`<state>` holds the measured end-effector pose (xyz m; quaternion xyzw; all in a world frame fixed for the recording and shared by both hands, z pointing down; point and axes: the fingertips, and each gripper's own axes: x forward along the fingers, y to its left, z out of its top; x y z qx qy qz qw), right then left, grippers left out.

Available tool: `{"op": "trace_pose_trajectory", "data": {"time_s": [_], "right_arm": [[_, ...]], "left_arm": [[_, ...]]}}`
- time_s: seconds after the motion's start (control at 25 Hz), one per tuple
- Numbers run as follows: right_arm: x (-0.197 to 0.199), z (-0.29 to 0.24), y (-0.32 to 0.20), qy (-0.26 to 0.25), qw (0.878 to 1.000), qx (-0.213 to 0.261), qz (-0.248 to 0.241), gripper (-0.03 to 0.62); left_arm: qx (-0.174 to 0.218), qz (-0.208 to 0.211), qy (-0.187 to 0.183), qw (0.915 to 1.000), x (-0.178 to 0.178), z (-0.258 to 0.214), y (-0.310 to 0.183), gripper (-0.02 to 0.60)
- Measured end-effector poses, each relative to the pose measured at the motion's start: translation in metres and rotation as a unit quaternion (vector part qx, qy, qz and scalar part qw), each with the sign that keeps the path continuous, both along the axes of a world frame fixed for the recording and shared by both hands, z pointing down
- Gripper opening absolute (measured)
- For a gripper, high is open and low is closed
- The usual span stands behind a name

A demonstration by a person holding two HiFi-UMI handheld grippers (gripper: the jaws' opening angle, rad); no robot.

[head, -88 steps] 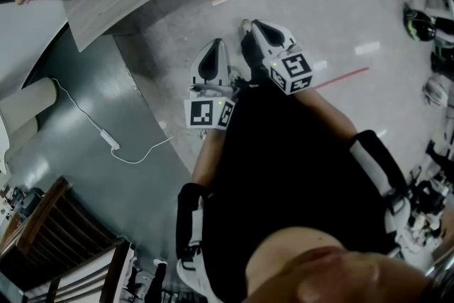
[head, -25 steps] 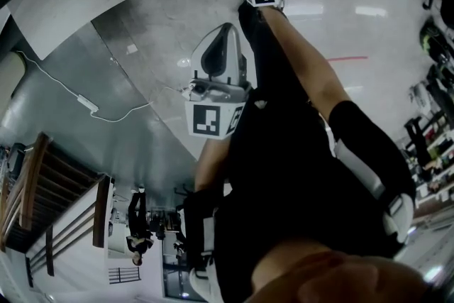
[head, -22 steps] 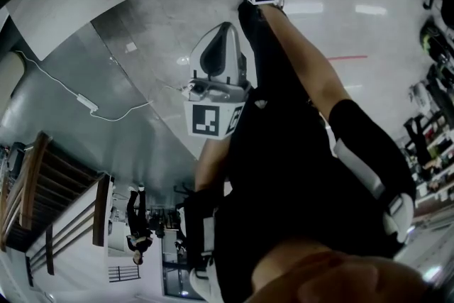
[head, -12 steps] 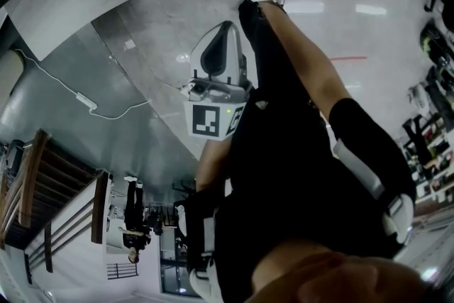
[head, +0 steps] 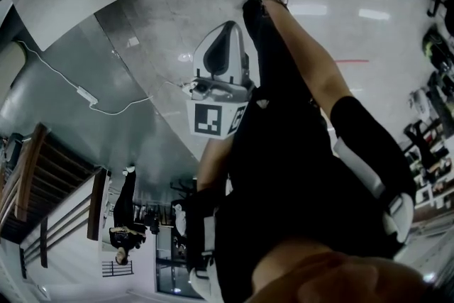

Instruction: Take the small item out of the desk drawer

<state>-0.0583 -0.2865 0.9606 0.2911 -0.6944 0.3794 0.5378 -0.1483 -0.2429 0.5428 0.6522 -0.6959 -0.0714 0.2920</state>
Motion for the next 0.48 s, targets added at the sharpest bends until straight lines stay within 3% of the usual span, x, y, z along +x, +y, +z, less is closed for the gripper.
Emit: {"op": "trace_pose_trajectory", "data": {"time_s": [0.48], "right_arm": [[0.0,-0.035,0.01,0.005,0.999,0.033,-0.017,0.158]], "left_arm": [[0.015,0.022,-0.018,0.9995,0.007,-0.022,0.033,-0.005]]}}
